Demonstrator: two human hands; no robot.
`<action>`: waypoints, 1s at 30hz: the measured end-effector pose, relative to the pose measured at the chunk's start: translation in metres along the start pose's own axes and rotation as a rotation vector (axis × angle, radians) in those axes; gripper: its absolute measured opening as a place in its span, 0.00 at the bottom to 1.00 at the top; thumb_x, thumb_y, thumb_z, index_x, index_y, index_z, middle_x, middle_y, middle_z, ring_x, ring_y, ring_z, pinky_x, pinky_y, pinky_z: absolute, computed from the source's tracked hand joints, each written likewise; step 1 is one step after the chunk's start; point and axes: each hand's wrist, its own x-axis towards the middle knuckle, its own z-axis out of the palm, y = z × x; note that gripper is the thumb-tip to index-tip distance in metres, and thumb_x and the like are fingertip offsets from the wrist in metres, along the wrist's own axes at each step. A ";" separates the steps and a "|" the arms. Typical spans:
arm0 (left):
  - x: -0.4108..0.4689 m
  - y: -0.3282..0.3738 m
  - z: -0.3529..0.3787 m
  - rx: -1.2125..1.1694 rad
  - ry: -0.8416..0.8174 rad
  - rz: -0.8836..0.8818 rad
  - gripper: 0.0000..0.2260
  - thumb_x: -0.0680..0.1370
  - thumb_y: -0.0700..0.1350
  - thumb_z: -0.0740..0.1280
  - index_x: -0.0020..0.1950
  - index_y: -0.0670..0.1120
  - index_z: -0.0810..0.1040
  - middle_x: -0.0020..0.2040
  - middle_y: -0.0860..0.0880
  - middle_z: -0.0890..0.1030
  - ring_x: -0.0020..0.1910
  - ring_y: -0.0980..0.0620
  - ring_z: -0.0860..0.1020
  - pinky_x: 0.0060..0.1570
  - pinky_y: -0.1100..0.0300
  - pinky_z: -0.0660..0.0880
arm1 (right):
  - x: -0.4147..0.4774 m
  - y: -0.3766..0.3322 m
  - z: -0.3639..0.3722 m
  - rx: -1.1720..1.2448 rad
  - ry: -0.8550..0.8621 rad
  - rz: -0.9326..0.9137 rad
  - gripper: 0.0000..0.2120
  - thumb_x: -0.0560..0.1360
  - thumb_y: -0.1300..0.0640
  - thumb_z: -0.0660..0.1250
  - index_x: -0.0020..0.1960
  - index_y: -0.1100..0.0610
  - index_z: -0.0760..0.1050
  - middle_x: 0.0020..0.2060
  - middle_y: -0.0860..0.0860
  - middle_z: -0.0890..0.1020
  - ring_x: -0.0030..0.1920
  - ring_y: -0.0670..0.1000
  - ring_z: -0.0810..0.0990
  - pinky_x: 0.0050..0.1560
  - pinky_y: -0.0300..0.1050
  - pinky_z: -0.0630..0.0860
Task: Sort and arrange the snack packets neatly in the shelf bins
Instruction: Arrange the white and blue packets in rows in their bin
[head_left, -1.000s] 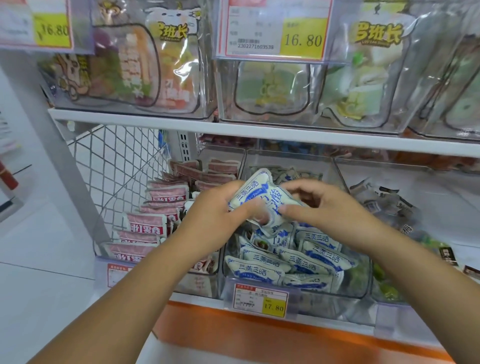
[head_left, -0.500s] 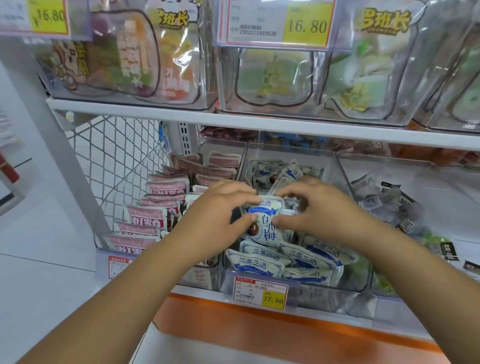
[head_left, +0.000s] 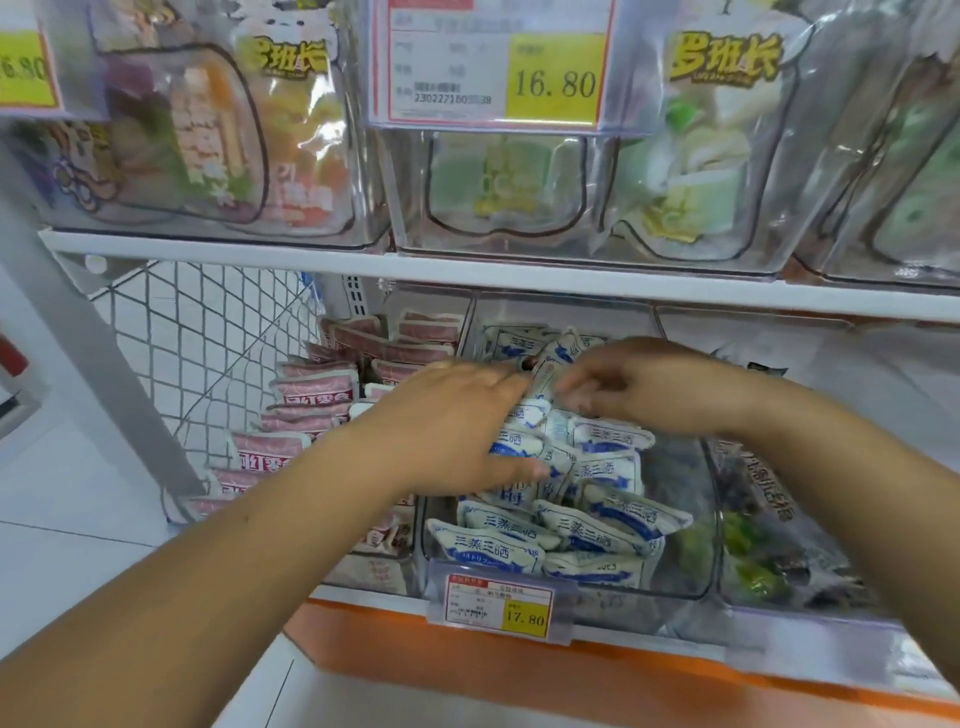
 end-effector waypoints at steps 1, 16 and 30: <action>0.006 -0.001 -0.001 0.009 -0.018 0.014 0.37 0.75 0.70 0.56 0.77 0.49 0.57 0.71 0.49 0.69 0.67 0.48 0.69 0.66 0.55 0.64 | 0.008 0.000 -0.001 -0.049 0.015 0.012 0.10 0.79 0.53 0.63 0.59 0.48 0.76 0.53 0.46 0.81 0.53 0.46 0.79 0.57 0.46 0.76; -0.019 0.000 0.014 -0.021 -0.132 0.112 0.30 0.74 0.68 0.36 0.74 0.66 0.57 0.60 0.58 0.77 0.64 0.60 0.71 0.74 0.55 0.41 | 0.028 0.007 0.003 0.026 -0.108 -0.115 0.12 0.78 0.58 0.66 0.59 0.45 0.79 0.53 0.40 0.82 0.48 0.31 0.78 0.50 0.26 0.73; -0.031 -0.003 0.022 -0.040 -0.029 0.179 0.25 0.79 0.63 0.39 0.74 0.64 0.60 0.56 0.59 0.80 0.58 0.58 0.74 0.70 0.54 0.52 | 0.062 0.021 0.016 -0.715 -0.154 -0.207 0.19 0.74 0.45 0.69 0.64 0.39 0.74 0.61 0.46 0.68 0.64 0.49 0.63 0.62 0.47 0.65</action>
